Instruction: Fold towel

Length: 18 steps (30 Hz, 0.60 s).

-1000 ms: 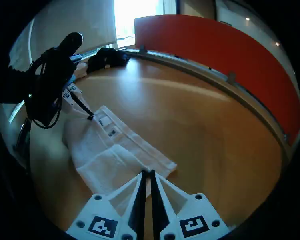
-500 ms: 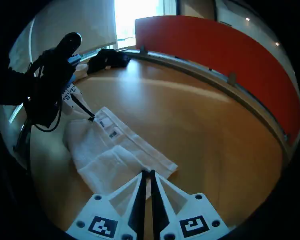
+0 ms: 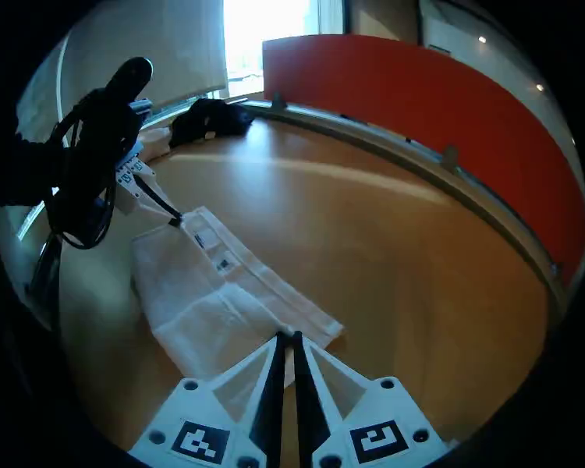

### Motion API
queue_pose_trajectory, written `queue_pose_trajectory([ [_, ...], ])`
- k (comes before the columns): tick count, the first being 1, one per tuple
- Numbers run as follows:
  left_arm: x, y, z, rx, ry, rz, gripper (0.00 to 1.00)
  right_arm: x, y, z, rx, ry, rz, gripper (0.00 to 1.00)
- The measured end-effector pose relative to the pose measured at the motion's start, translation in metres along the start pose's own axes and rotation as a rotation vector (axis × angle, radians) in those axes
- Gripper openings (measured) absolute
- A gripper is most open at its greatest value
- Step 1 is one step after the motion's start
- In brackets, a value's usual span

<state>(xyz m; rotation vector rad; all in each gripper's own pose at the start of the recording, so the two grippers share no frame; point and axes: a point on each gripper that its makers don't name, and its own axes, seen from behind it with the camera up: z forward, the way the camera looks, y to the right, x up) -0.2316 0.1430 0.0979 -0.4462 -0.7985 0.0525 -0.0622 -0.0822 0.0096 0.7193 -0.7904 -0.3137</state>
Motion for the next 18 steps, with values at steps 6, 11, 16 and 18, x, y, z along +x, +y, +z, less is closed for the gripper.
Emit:
queue_pose_trajectory([
  [6,0.003,-0.001,-0.01,0.0,0.031,-0.033,0.02,0.003,0.001,-0.003,-0.004,0.008,0.001,0.07],
  [11,0.007,0.001,-0.013,-0.006,0.066,-0.033,0.02,0.005,0.0,-0.005,-0.006,0.011,0.001,0.07],
  [16,0.013,0.001,-0.015,-0.008,0.095,-0.02,0.02,0.006,-0.001,-0.007,-0.008,0.013,0.001,0.07],
  [18,0.014,0.0,-0.015,-0.005,0.098,-0.017,0.02,0.006,-0.001,-0.007,-0.009,0.015,0.001,0.07],
])
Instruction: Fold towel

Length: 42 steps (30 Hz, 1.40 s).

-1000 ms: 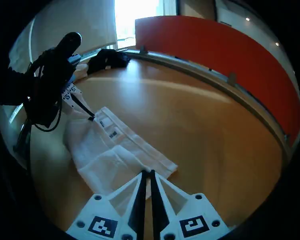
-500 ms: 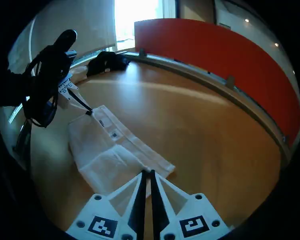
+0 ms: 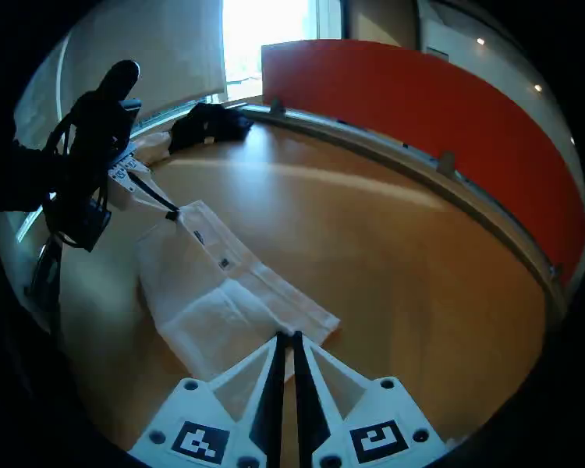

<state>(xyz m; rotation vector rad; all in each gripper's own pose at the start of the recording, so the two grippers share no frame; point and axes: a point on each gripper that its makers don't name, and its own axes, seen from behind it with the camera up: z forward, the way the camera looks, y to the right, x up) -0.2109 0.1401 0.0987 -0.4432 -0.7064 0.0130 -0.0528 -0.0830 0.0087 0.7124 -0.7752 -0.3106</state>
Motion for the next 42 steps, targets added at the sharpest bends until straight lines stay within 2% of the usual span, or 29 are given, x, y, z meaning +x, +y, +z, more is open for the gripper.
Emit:
queue_pose_trajectory([
  [12,-0.0051,-0.0012,0.0015,0.006,-0.003,0.026,0.02,-0.0005,-0.0018,-0.0014,-0.002,0.002,0.003,0.07],
  [17,-0.0072,-0.0001,0.0017,0.018,0.007,0.071,0.02,-0.0006,-0.0016,-0.0014,-0.003,0.002,0.001,0.07],
  [27,-0.0025,0.0018,-0.0014,0.048,0.053,0.201,0.02,-0.002,-0.0027,-0.0015,-0.003,0.001,0.002,0.07],
  [30,-0.0019,0.0021,-0.002,0.052,0.056,0.209,0.02,-0.0024,-0.0035,-0.0014,-0.003,0.001,0.001,0.07],
  [42,-0.0013,0.0026,-0.0046,0.043,0.057,0.189,0.04,-0.0024,-0.0036,-0.003,-0.005,0.002,-0.001,0.07],
])
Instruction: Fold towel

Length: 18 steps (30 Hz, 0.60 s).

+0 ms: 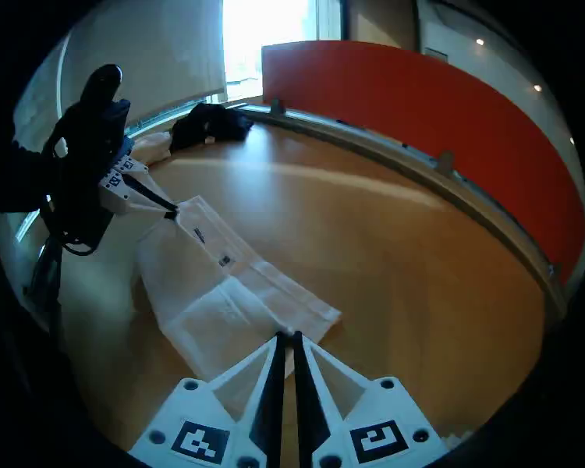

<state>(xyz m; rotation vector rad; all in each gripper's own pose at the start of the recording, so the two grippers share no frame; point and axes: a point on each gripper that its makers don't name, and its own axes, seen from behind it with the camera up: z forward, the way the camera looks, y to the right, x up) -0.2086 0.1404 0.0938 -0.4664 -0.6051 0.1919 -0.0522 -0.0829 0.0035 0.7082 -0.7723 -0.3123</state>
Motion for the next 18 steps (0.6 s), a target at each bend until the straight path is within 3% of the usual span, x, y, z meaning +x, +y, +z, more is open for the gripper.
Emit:
queue_pose_trajectory([
  [18,-0.0014,-0.0031,0.0003,0.013,-0.003,0.017,0.06,0.0002,-0.002,-0.0004,0.001,0.0,0.0,0.07],
])
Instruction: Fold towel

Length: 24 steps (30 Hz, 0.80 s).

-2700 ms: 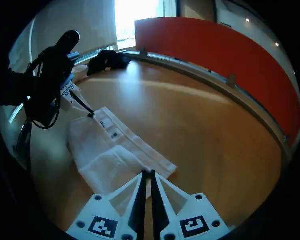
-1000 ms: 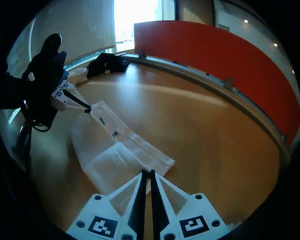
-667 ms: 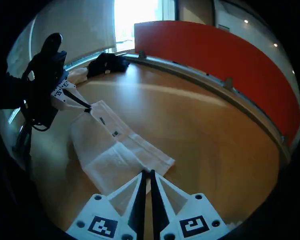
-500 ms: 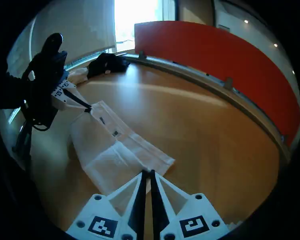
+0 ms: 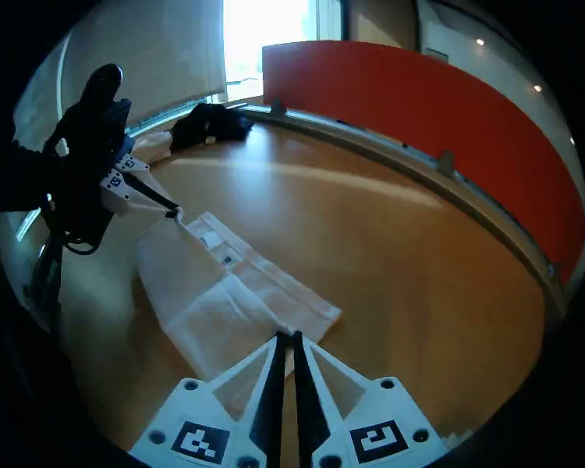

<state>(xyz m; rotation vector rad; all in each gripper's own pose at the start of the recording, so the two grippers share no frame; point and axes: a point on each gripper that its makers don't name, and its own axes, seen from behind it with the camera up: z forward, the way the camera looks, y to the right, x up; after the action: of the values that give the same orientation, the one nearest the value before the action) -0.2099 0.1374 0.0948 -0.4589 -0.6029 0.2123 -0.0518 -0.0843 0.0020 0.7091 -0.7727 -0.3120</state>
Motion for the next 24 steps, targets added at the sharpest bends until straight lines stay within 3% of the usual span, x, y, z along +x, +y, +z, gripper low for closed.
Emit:
queue_pose_trajectory([
  [11,0.013,-0.004,-0.002,-0.001,0.022,-0.039,0.06,0.003,0.004,0.0,-0.004,0.002,-0.005,0.07],
  [24,0.022,-0.028,0.004,0.036,0.033,-0.072,0.06,0.019,0.023,0.017,-0.013,0.001,-0.01,0.07],
])
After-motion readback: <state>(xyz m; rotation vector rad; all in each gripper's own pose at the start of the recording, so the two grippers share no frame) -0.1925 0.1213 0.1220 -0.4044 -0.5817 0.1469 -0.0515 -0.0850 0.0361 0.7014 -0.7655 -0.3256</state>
